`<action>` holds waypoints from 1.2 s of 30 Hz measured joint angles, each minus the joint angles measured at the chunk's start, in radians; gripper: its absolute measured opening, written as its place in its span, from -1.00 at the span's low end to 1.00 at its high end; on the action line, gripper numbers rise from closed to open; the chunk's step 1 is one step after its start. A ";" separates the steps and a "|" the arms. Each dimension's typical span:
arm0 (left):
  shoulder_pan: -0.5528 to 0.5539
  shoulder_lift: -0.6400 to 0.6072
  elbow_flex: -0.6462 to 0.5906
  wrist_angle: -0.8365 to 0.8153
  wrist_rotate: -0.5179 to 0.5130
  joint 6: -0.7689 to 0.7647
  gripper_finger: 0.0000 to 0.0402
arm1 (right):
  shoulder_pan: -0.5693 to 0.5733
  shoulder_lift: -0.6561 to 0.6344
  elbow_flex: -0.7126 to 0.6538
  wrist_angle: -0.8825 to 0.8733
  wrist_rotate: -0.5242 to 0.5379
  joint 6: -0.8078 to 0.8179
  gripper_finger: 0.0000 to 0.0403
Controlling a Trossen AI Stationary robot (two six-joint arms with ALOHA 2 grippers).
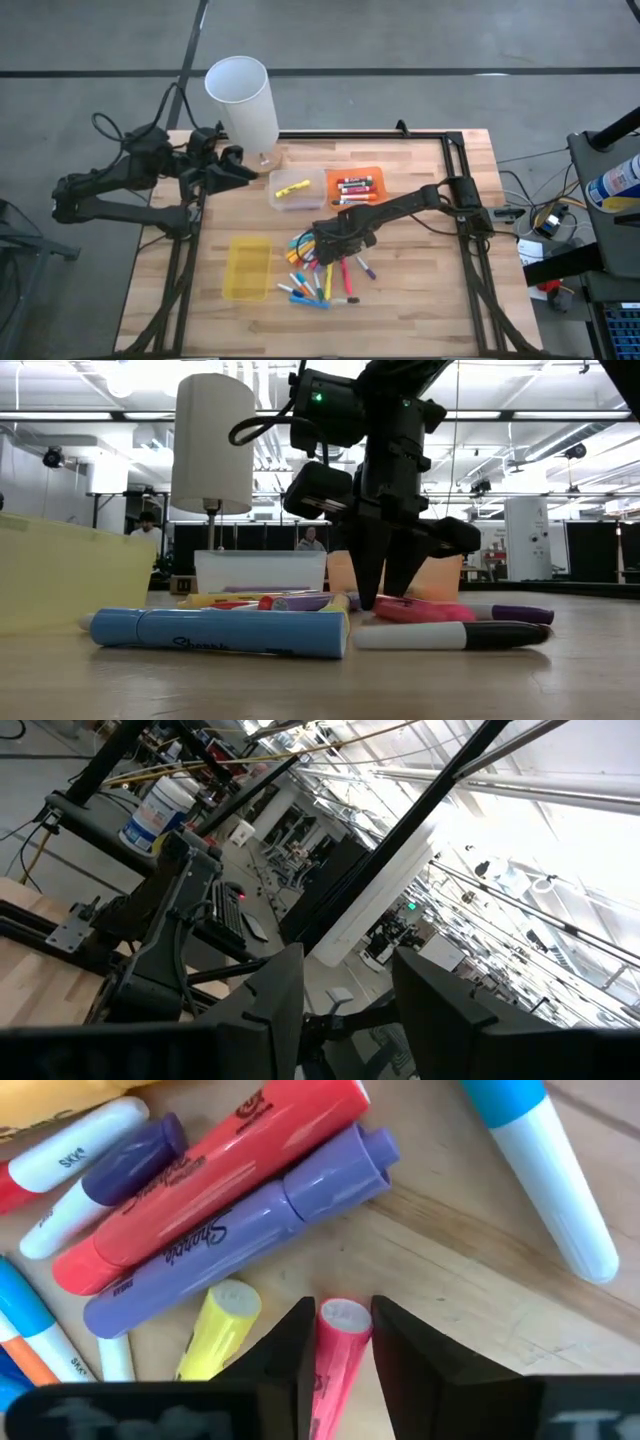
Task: Pick & Place Markers
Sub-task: Put the bottom pink highlighter into the transparent bin
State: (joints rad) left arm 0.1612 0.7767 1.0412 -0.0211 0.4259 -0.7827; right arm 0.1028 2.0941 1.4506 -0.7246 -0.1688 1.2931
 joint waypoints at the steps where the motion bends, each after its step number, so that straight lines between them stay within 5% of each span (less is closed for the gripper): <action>1: 0.000 0.003 0.000 0.000 0.000 0.000 -0.27 | 0.000 0.000 0.000 0.000 0.000 -0.001 -0.58; 20: 0.000 0.031 0.000 -0.001 0.000 -0.016 -0.27 | 0.073 -0.005 0.001 0.009 0.007 0.118 -0.14; 28: 0.000 0.032 0.000 -0.001 0.000 -0.030 -0.27 | 0.095 -0.006 0.000 0.009 0.033 0.120 -0.26; 36: -0.001 0.052 0.000 -0.002 -0.001 -0.031 -0.27 | 0.062 -0.004 -0.002 0.009 0.019 0.038 -0.65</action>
State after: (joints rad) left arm 0.1603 0.8291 1.0412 -0.0227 0.4252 -0.8140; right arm 0.1650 2.0903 1.4490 -0.7155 -0.1497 1.3313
